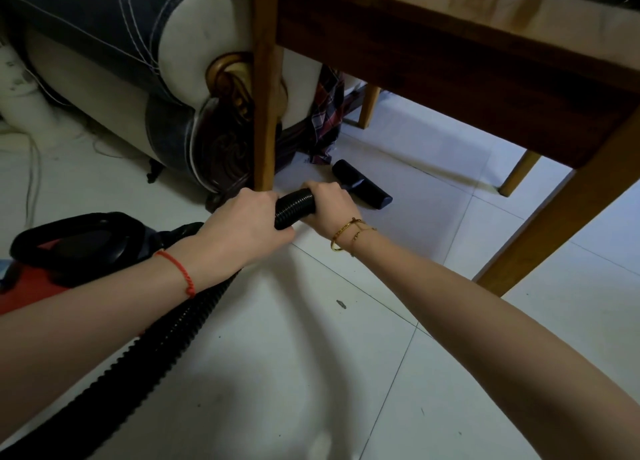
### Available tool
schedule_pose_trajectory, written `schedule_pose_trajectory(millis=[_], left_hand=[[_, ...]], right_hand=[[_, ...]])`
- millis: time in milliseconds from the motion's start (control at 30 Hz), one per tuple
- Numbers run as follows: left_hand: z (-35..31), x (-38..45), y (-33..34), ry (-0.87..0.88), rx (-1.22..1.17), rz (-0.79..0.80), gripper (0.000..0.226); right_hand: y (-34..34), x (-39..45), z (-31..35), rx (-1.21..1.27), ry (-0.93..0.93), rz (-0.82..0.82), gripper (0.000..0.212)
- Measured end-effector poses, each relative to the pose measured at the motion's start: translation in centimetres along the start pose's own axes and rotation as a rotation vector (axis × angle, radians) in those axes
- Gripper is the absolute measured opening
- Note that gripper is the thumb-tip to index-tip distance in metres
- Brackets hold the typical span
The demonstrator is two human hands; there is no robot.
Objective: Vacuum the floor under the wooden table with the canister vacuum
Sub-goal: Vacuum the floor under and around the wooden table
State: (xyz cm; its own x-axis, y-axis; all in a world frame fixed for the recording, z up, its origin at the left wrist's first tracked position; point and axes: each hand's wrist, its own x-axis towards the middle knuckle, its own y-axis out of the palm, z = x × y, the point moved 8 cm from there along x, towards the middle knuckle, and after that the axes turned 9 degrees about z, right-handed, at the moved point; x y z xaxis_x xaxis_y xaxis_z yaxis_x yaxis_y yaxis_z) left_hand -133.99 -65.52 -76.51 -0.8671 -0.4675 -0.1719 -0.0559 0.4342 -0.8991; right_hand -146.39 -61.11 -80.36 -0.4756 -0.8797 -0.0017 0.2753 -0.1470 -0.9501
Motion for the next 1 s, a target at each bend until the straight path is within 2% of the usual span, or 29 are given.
schedule_pose_trajectory(millis=[267, 533, 667, 767, 867, 1000], left_hand=[[-0.6, 2.7, -0.3, -0.003, -0.004, -0.015, 0.027], [-3.3, 10.7, 0.8, -0.002, -0.02, -0.048, 0.034], [-5.0, 15.7, 1.0, 0.01, -0.047, -0.053, 0.033], [-6.1, 19.3, 1.3, 0.014, -0.046, -0.077, 0.036], [-7.3, 22.1, 1.7, 0.016, -0.056, -0.095, 0.032], [-8.6, 24.9, 2.5, 0.036, -0.086, -0.144, 0.031]], right_hand=[[-0.3, 2.4, -1.6, 0.06, -0.026, 0.014, 0.029], [-1.1, 8.2, -8.8, 0.039, -0.02, -0.023, 0.029], [-1.9, 11.8, -13.0, 0.064, 0.029, -0.021, 0.011], [-2.9, 14.2, -15.5, -0.076, 0.018, -0.049, 0.017], [-3.3, 16.3, -18.2, -0.198, 0.025, -0.037, 0.011], [-2.8, 18.7, -21.1, -0.377, 0.032, 0.013, 0.023]])
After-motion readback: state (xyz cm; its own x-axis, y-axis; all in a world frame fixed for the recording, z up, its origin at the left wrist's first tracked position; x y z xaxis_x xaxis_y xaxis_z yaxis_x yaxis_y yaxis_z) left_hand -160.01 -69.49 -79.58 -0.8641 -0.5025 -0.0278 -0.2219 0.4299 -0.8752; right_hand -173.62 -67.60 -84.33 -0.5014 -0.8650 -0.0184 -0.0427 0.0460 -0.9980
